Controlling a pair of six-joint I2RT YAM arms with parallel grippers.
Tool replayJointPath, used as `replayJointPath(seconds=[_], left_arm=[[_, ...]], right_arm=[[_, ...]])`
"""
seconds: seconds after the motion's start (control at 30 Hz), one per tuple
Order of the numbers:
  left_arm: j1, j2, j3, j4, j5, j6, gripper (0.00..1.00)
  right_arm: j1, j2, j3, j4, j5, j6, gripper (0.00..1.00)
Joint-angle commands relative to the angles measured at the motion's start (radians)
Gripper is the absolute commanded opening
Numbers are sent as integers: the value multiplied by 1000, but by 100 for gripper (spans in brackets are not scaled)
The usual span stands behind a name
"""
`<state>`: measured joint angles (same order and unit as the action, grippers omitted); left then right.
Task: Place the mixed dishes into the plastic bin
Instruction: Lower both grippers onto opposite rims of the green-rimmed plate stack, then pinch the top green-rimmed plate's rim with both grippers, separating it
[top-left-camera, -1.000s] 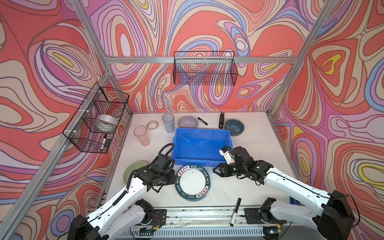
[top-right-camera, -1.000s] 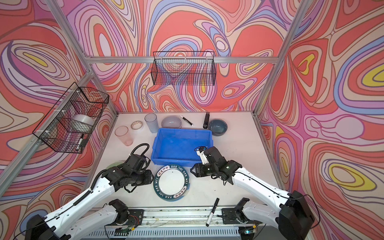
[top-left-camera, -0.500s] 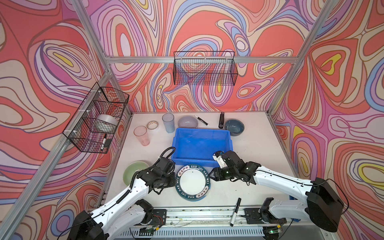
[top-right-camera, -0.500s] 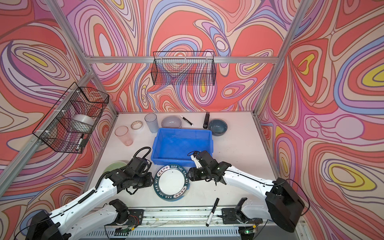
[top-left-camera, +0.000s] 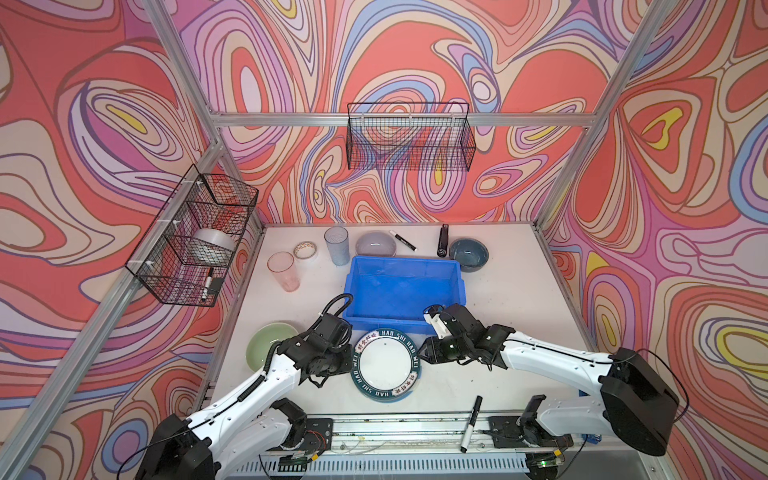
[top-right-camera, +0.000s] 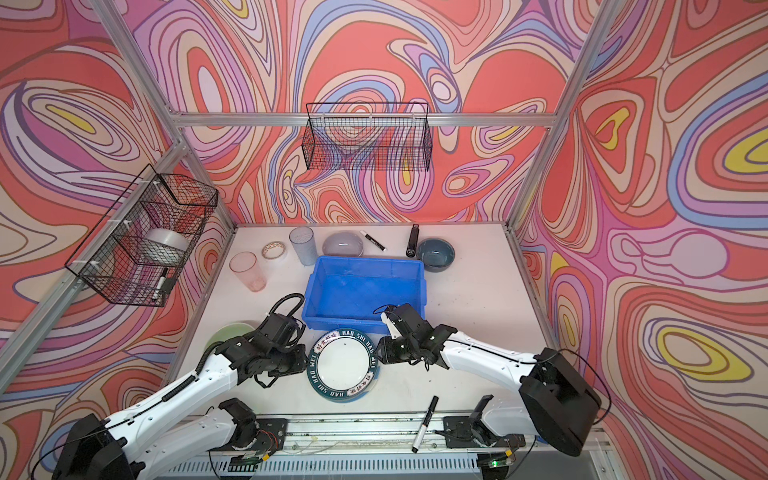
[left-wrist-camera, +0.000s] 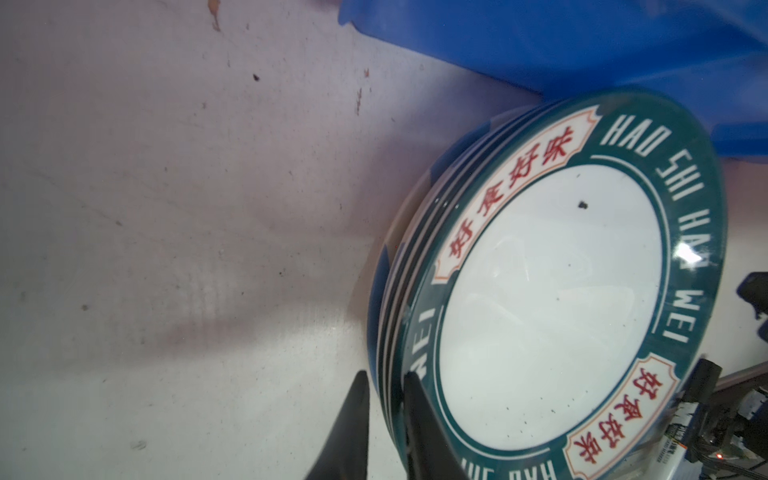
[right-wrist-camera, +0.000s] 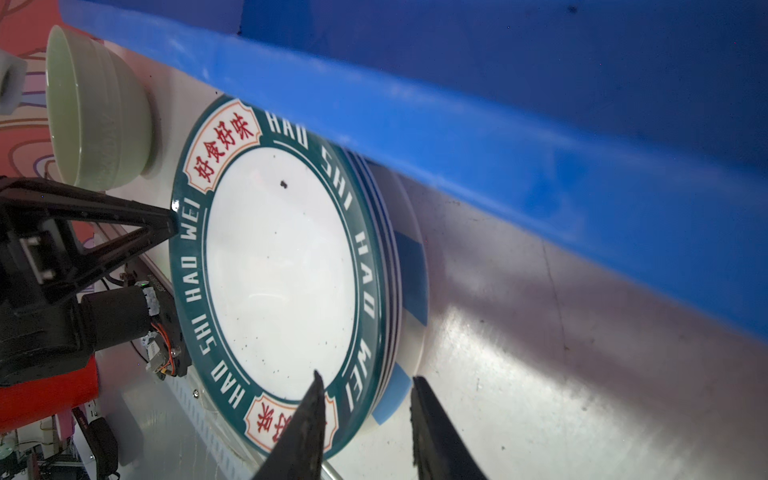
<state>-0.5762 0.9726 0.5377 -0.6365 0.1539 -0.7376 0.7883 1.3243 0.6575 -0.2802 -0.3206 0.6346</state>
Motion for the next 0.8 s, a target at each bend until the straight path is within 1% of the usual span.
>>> replayJointPath(seconds=[0.0, 0.3, 0.63, 0.77], left_arm=[[-4, 8, -48, 12, 7, -12, 19], [-4, 13, -57, 14, 14, -13, 17], [-4, 21, -67, 21, 15, -17, 15], [-4, 27, -73, 25, 16, -19, 15]], right_arm=[[14, 28, -13, 22, 2, -1, 36], [19, 31, -28, 57, -28, -2, 35], [18, 29, -27, 73, -53, 4, 29], [20, 14, -25, 73, -61, 4, 28]])
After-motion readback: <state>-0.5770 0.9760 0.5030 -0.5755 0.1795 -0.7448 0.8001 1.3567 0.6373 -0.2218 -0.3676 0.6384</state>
